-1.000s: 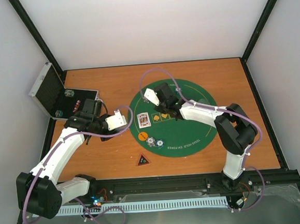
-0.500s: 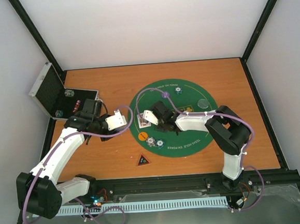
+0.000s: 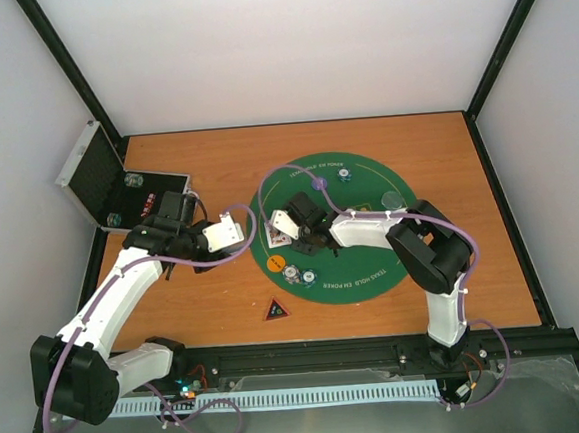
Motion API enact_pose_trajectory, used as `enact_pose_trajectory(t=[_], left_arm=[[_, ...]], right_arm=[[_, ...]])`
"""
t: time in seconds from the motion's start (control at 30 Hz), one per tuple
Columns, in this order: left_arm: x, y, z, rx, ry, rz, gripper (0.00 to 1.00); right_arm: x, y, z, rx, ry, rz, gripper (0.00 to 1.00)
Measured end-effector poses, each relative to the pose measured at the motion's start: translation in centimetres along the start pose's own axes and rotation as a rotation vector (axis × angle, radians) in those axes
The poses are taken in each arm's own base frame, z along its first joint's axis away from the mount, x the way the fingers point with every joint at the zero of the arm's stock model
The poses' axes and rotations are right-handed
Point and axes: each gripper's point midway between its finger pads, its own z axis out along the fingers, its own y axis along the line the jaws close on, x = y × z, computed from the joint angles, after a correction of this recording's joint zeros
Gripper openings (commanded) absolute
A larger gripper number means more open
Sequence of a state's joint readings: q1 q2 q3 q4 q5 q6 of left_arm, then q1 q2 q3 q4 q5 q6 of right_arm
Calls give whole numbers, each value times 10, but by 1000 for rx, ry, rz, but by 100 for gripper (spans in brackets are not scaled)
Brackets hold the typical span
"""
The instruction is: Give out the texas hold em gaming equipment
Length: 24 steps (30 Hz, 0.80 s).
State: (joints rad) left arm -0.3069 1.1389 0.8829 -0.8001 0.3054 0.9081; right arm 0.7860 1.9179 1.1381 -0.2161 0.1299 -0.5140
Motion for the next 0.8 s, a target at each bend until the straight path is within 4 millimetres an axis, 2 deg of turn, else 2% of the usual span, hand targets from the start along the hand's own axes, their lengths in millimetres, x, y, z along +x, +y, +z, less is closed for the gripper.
enact_pose_trajectory(t=[0.37, 0.8], left_arm=[[0, 1, -1, -6, 0, 2, 48], [0, 1, -1, -8, 2, 1, 48]], right_arm=[[4, 9, 0, -45, 13, 23, 3], [-1, 7, 0, -37, -11, -27, 3]])
